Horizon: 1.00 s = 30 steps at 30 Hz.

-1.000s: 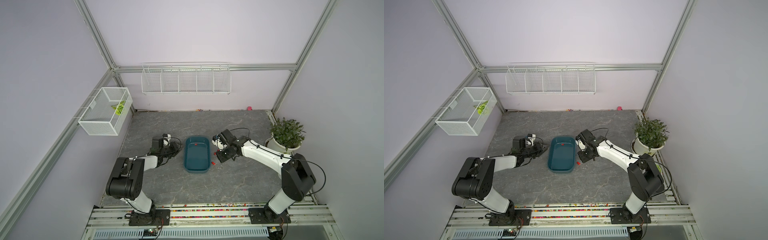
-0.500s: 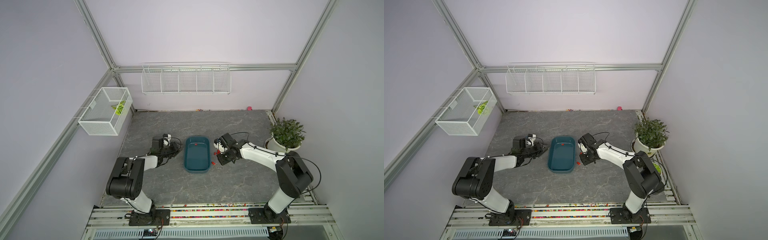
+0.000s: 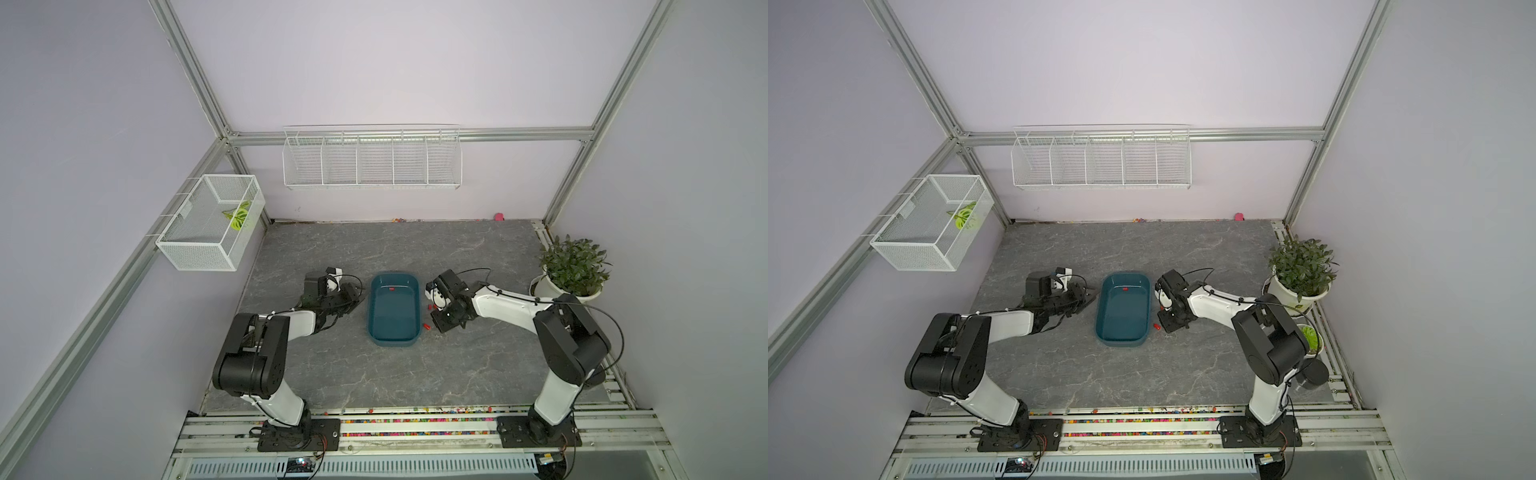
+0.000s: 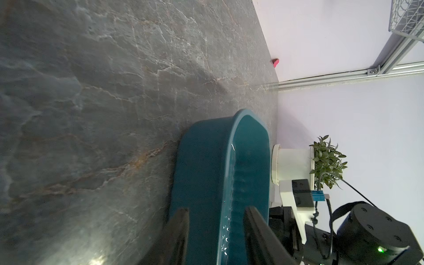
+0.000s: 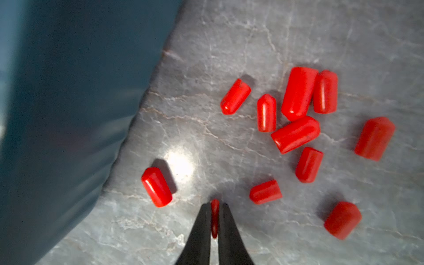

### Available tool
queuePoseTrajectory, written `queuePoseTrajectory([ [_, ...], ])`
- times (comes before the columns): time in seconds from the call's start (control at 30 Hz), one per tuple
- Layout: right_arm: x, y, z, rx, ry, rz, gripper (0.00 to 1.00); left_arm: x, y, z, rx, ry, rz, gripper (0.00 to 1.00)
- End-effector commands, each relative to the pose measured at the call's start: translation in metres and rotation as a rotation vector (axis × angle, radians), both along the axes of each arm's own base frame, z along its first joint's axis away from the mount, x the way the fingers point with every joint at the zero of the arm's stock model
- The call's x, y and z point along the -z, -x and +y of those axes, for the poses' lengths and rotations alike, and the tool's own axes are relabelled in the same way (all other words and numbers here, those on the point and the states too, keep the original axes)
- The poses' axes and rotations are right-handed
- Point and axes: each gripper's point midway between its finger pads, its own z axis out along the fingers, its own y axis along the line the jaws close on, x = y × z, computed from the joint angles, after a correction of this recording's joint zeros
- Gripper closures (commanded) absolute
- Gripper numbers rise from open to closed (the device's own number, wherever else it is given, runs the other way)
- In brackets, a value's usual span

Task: Take the screw protection sleeves out of the storage box
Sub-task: Place the screw protection sleeve at the center of the board.

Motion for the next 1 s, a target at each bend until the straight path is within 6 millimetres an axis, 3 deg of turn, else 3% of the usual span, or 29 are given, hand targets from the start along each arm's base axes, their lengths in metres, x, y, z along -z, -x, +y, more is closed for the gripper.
queuePoseTrajectory([
  [0.0,0.009,0.002,-0.004,0.009,0.005,0.023,0.84,-0.005,-0.007,0.0,0.003,0.007,-0.011,0.54],
  [0.43,-0.013,-0.001,-0.009,0.011,0.016,-0.008,0.69,-0.006,-0.006,-0.001,0.005,0.009,-0.013,0.54],
  [0.77,-0.074,-0.009,-0.011,0.002,-0.001,-0.096,0.63,-0.006,-0.006,0.0,0.004,0.009,-0.016,0.54],
  [0.97,-0.121,-0.015,0.009,-0.049,-0.091,-0.134,0.62,-0.006,-0.006,0.0,0.004,0.008,-0.015,0.54],
])
